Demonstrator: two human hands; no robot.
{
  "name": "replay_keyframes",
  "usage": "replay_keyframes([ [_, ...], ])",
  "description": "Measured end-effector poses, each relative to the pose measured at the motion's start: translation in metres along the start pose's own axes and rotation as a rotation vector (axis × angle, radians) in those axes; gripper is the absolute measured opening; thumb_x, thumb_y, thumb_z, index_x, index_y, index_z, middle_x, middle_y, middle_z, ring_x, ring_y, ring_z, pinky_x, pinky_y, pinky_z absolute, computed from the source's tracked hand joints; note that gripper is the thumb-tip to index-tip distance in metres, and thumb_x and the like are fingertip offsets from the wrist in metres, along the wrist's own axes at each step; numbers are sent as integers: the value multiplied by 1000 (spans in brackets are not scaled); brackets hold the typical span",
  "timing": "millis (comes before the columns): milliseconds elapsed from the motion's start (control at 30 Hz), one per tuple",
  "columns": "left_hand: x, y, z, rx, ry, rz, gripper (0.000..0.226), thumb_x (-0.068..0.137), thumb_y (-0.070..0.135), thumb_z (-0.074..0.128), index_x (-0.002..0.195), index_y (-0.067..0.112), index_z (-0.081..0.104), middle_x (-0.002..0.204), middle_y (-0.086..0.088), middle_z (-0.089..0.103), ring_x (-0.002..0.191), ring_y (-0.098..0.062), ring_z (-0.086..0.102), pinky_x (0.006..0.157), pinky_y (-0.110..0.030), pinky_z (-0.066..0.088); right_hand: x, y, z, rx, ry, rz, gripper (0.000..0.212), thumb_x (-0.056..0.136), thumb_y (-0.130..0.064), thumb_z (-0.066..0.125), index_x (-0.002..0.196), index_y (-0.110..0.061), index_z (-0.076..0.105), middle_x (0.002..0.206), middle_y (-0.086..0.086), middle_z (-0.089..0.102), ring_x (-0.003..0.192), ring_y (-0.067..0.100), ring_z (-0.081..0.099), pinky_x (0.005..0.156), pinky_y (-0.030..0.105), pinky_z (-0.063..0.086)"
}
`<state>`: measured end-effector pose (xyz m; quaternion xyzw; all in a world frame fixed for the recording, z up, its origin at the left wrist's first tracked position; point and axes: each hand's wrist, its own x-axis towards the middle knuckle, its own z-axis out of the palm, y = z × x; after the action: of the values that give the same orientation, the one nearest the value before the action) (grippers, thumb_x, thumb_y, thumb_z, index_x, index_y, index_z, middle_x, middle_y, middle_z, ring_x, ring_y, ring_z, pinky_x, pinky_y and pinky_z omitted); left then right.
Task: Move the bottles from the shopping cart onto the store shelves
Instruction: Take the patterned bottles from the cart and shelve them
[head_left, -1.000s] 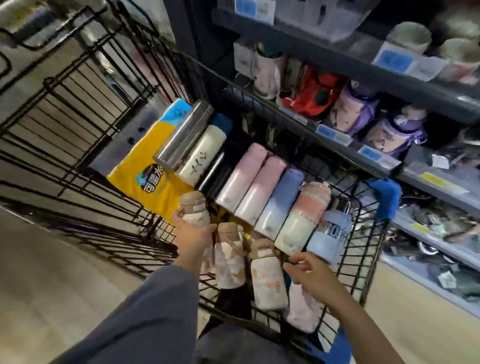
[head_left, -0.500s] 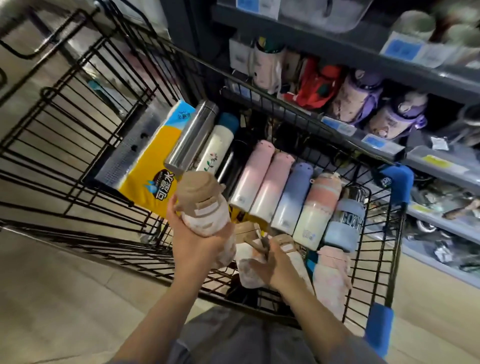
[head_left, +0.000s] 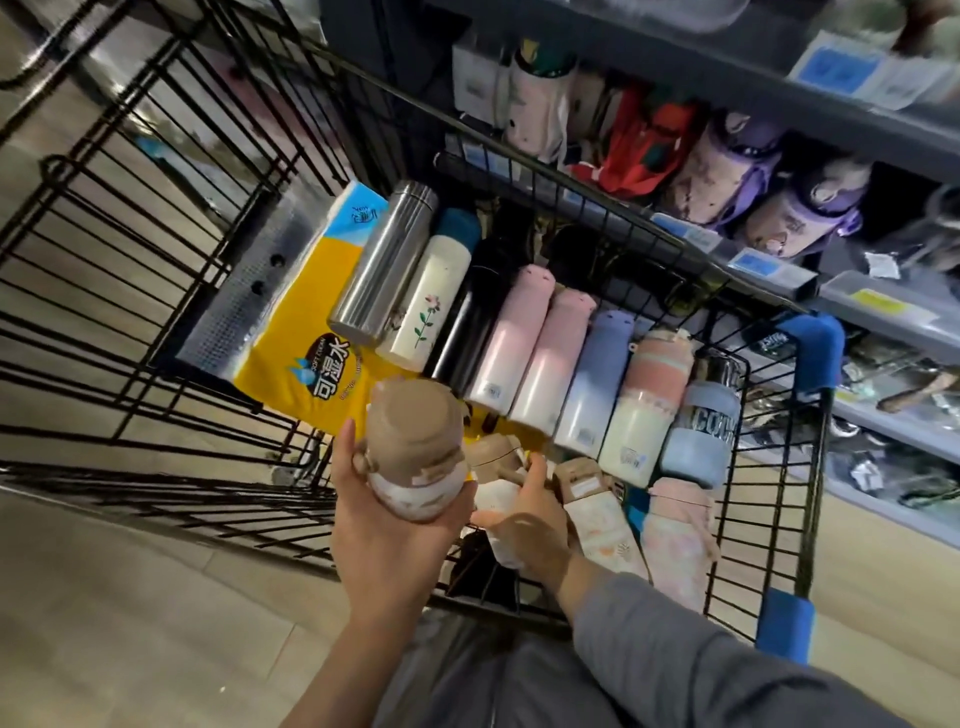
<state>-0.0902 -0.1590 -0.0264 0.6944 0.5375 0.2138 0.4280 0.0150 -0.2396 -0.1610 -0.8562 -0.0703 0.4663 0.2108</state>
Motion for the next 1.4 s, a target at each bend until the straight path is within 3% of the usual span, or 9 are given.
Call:
replay_keyframes([
  [200,1,-1,1,40,-39,33,118,45,43,94,133,53,16,124,13,50,117,-26,58,86,-35,42,-6,-4,-13,228,39,-39,80,77,-37,76,136,-22,25,127,2,56,112,26,56,86,30,43],
  [400,5,7,-1,-176,-62,-3,128,40,43,86,146,47,13,120,25,50,112,-10,55,93,-31,42,-26,-21,-53,420,12,-195,100,57,-44,88,136,-28,28,128,-1,54,111,19,56,91,42,53],
  [500,2,21,3,-316,-31,17,124,39,47,84,146,31,24,125,15,56,115,-12,57,102,-41,47,-48,-17,-95,486,9,-286,80,65,-38,86,125,-39,33,121,-8,55,107,15,59,91,40,54],
  [600,-12,45,17,-387,-51,64,107,40,45,83,135,26,38,113,26,61,104,2,61,92,-28,52,-81,5,-143,660,-30,-383,67,67,-31,86,115,-40,39,117,-6,58,102,7,62,86,30,55],
  [733,-55,73,53,-422,-161,108,96,40,44,86,124,24,48,111,10,65,101,-11,65,87,-38,55,-126,63,-193,850,14,-442,66,65,-22,84,116,-27,43,96,-14,69,76,-6,67,60,12,50],
  [900,-157,110,123,-419,-278,166,107,38,49,86,135,27,45,114,18,64,103,-3,63,80,-23,57,-176,177,-251,996,140,-524,87,37,-43,84,115,-27,49,100,-10,71,88,7,70,64,20,53],
  [1067,-273,152,212,-469,-500,167,108,51,28,93,145,24,40,127,6,64,107,-10,65,86,-35,58,-221,302,-324,1078,305,-546,108,30,-64,87,124,-30,46,110,2,68,95,18,69,67,27,55],
  [1233,-358,213,288,-477,-763,267,103,49,33,96,138,24,46,119,9,68,99,-10,69,79,-33,60,-262,394,-397,1181,519,-571,107,33,-58,90,126,-28,46,108,7,69,95,25,69,69,34,56],
  [1400,-418,280,348,-452,-926,433,72,58,5,89,101,43,46,89,37,65,83,22,59,65,-1,46,-285,449,-468,1142,780,-601,97,40,-34,79,129,-23,41,105,8,67,85,19,70,65,31,56],
])
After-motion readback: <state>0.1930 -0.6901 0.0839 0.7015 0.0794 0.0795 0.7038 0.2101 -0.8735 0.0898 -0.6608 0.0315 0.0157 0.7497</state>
